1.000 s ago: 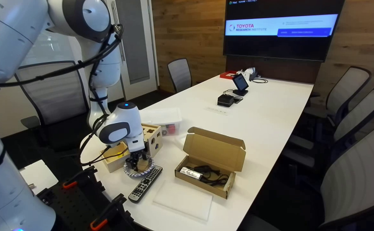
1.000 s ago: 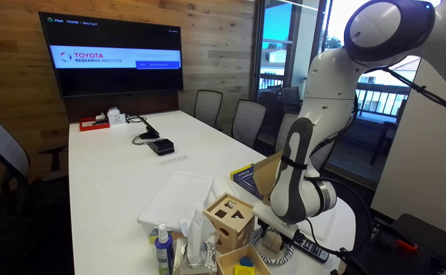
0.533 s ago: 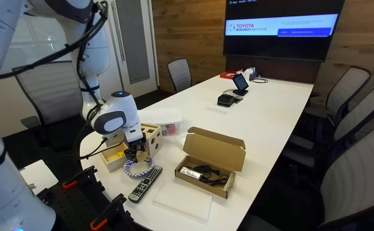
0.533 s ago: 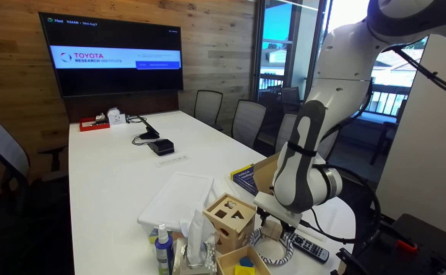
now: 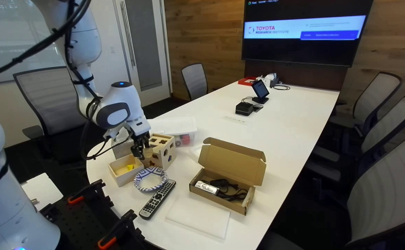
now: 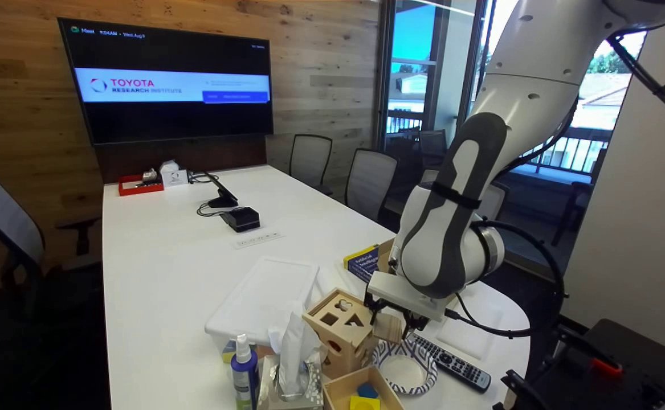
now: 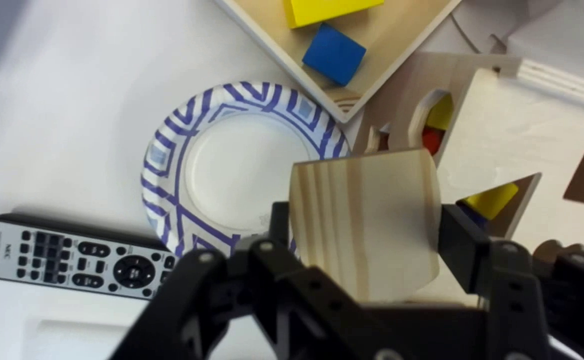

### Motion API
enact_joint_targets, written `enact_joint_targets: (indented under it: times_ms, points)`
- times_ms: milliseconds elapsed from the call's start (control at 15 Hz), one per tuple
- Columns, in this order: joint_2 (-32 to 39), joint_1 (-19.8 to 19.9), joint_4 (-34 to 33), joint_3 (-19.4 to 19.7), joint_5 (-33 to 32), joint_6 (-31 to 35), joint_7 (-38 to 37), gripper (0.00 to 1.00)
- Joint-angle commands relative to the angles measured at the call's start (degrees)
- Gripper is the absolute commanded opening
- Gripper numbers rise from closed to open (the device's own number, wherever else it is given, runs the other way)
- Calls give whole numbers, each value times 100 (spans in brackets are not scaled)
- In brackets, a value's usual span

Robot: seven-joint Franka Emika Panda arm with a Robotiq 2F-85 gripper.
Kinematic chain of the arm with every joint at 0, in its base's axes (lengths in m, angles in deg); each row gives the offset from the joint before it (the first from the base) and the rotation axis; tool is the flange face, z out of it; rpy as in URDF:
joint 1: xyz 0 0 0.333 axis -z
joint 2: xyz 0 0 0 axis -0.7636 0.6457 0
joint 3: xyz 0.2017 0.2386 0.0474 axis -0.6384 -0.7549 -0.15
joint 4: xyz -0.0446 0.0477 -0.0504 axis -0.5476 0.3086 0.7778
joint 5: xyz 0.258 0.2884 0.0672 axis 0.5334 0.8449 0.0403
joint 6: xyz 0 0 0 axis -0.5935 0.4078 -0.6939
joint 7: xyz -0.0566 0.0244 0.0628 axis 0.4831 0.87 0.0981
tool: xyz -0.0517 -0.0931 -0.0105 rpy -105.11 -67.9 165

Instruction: Remove the yellow object from the bowl and put it inside the box

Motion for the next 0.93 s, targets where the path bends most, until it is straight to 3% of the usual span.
enact_joint_targets:
  times_ms: [0,533,867]
  points:
    - [-211,-80,-34,-91,-49,-338,273,49]
    - [-124,58,-285,-628,-35,-843,699,49]
    - [139,548,-450,-1217,96,-954,1062,49]
